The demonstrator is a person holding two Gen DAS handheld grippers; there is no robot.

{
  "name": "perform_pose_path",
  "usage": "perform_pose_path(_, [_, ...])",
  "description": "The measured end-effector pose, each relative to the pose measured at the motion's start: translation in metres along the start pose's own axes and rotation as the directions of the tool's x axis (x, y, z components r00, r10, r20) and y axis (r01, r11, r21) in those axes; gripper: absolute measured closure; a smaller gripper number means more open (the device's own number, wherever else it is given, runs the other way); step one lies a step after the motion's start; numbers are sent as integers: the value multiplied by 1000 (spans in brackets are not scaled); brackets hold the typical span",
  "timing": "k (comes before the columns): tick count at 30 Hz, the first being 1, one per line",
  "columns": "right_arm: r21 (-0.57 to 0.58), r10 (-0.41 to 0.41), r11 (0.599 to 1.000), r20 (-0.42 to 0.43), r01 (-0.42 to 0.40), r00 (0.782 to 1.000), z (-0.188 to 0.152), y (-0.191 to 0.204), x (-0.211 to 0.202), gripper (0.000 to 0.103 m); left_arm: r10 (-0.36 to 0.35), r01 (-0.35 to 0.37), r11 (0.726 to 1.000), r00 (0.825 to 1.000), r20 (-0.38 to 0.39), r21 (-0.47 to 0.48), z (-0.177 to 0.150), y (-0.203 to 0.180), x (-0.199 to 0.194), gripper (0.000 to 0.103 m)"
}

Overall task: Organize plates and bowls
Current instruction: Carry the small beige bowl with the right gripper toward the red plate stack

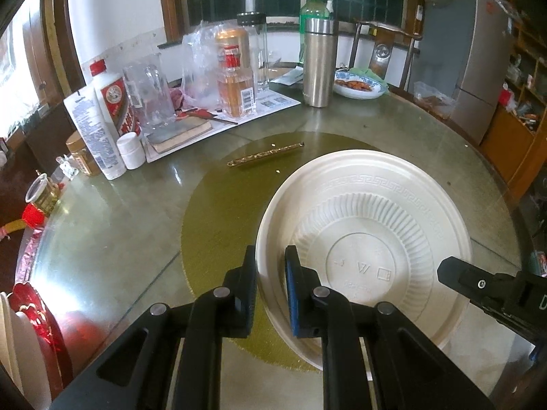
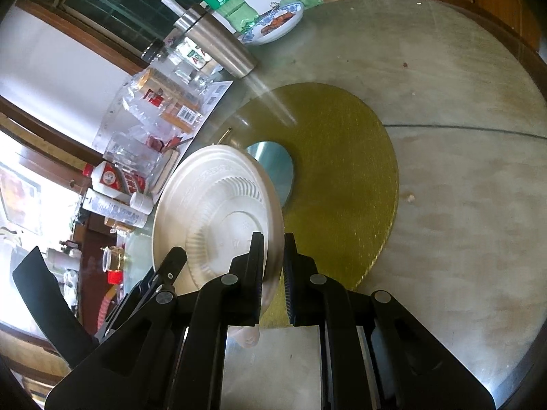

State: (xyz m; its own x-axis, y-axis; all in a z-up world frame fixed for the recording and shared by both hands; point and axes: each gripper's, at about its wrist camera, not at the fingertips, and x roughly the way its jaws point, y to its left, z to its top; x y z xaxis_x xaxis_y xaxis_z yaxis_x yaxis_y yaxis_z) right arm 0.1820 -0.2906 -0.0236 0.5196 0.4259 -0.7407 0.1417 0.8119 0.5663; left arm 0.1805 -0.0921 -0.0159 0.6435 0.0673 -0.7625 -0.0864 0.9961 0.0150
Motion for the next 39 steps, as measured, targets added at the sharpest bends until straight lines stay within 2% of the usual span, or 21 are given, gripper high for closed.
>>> perform_pose_path(17, [-30,25,999,39,-23,999,-25,11,-31,93,12,-12,1000,998,66,10,-14,6,-39,89])
perform_pose_path(39, [-69,39,997,52,-35,998,-47,29,-40,93,29,-29,1000,995,96,4,-33,23,-65,89])
